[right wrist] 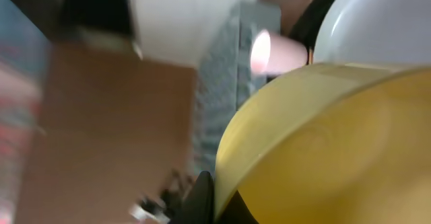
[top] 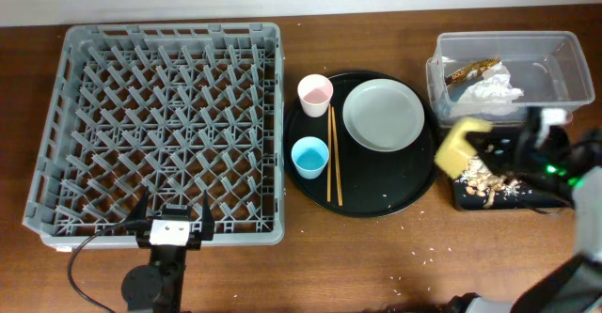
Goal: Sort waste into correct bins and load items into the dishwasher rack
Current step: 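Tip the yellow bowl over the black tray to dump scraps, then return the yellow bowl to the round tray and release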
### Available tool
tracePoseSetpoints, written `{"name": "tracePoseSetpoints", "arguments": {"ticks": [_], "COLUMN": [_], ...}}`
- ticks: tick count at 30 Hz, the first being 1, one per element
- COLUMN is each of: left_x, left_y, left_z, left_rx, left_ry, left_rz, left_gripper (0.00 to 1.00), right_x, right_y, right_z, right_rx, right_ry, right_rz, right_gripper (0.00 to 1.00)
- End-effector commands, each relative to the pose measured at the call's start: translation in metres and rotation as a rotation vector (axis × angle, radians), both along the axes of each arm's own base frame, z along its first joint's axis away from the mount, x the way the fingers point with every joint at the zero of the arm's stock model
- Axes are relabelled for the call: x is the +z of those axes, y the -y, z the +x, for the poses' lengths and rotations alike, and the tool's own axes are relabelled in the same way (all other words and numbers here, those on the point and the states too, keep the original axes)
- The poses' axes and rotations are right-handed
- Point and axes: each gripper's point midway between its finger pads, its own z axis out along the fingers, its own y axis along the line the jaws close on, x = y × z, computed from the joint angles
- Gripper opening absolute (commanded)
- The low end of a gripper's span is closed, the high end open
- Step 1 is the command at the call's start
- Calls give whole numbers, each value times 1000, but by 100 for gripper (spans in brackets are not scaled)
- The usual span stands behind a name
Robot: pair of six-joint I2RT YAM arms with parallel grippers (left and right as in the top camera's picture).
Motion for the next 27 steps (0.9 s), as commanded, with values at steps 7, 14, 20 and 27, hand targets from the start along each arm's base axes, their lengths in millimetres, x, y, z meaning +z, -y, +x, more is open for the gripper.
{"name": "tracePoseSetpoints", "arguments": {"ticks": [7, 14, 20, 27], "left_x": [-2, -2, -2, -2], "left_y": [0, 0, 0, 0], "left_z": [0, 0, 0, 0], "left_rx": [-2, -2, -2, -2], "left_ry": [-1, 0, -1, 0], "left_rz": [4, 4, 4, 4], "left_gripper": [99, 99, 99, 99], "right_x": [-49, -98, -152, -167], "right_y": [-81, -131, -142, -144], "right_z": [3, -3, -5, -3], "right_rx": [215, 345, 418, 442], "right_ry": [-119, -175, -278, -311], "right_rz": [-770, -1058, -1214, -1215], "right_gripper": [4, 4, 8, 22]}}
